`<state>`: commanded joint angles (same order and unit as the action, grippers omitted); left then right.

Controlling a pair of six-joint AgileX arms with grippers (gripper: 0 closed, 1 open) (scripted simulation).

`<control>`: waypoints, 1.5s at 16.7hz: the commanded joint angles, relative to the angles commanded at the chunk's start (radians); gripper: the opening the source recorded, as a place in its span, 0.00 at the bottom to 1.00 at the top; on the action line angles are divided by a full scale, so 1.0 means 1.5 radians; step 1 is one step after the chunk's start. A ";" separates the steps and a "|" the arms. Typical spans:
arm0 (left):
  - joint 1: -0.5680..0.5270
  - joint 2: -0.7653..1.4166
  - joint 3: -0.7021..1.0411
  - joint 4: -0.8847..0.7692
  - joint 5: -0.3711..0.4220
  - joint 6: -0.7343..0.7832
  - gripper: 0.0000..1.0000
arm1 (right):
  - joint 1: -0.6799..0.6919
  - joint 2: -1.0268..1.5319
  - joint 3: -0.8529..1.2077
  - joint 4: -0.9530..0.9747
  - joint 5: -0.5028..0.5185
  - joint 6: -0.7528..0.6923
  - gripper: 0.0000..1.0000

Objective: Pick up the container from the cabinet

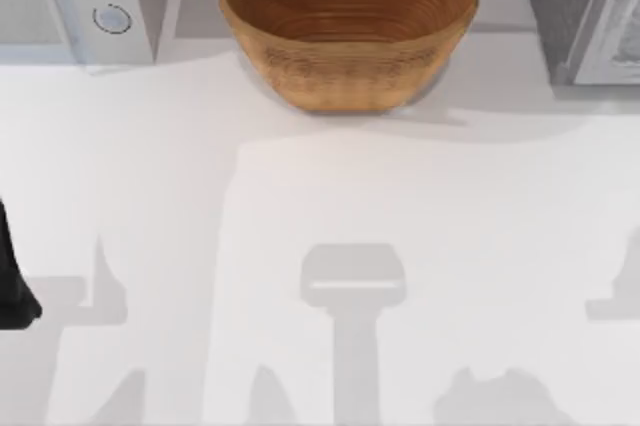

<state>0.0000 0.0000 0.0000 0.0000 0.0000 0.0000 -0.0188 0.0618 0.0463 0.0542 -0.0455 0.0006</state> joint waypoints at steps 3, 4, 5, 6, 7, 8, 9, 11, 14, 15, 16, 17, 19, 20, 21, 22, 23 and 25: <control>0.000 0.000 0.000 0.000 0.000 0.000 1.00 | -0.030 0.097 0.066 0.089 -0.072 -0.001 0.00; 0.000 0.000 0.000 0.000 0.000 0.000 1.00 | -0.043 0.143 0.093 0.127 -0.103 -0.002 0.00; 0.000 0.000 0.000 0.000 0.000 0.000 1.00 | -0.056 0.194 0.121 0.168 -0.138 -0.002 0.00; 0.000 0.000 0.000 0.000 0.000 0.000 1.00 | -0.070 0.252 0.151 0.211 -0.175 -0.002 0.00; 0.000 0.000 0.000 0.000 0.000 0.000 1.00 | -0.085 0.316 0.182 0.256 -0.213 -0.002 0.00; 0.000 0.000 0.000 0.000 0.000 0.000 1.00 | -0.101 0.385 0.213 0.302 -0.254 -0.002 0.00; 0.000 0.000 0.000 0.000 0.000 0.000 1.00 | -0.117 0.458 0.245 0.350 -0.295 -0.001 0.00; 0.000 0.000 0.000 0.000 0.000 0.000 1.00 | -0.149 0.613 0.307 0.445 -0.379 0.000 0.00; 0.000 0.000 0.000 0.000 0.000 0.000 1.00 | -0.196 0.857 0.393 0.588 -0.499 0.004 0.00; 0.000 0.000 0.000 0.000 0.000 0.000 1.00 | -0.212 0.938 0.419 0.635 -0.537 0.006 0.00; 0.000 0.000 0.000 0.000 0.000 0.000 1.00 | -0.227 1.017 0.444 0.680 -0.573 0.008 0.00; 0.000 0.000 0.000 0.000 0.000 0.000 1.00 | -0.241 1.093 0.468 0.724 -0.607 0.010 0.00; 0.000 0.000 0.000 0.000 0.000 0.000 1.00 | -0.268 1.234 0.509 0.801 -0.668 0.015 0.00; 0.000 0.000 0.000 0.000 0.000 0.000 1.00 | -0.280 1.296 0.527 0.834 -0.695 0.017 0.00; 0.000 0.000 0.000 0.000 0.000 0.000 1.00 | -0.291 1.351 0.543 0.862 -0.720 0.019 0.00; 0.000 0.000 0.000 0.000 0.000 0.000 1.00 | -0.301 1.400 0.557 0.885 -0.741 0.021 0.00; 0.000 0.000 0.000 0.000 0.000 0.000 1.00 | -0.310 1.441 0.569 0.904 -0.760 0.023 0.00; 0.000 0.000 0.000 0.000 0.000 0.000 1.00 | -0.324 1.503 0.588 0.930 -0.789 0.025 0.00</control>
<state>0.0000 0.0000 0.0000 0.0000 0.0000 0.0000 -0.5045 2.3166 0.9282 1.4491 -1.2286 0.0388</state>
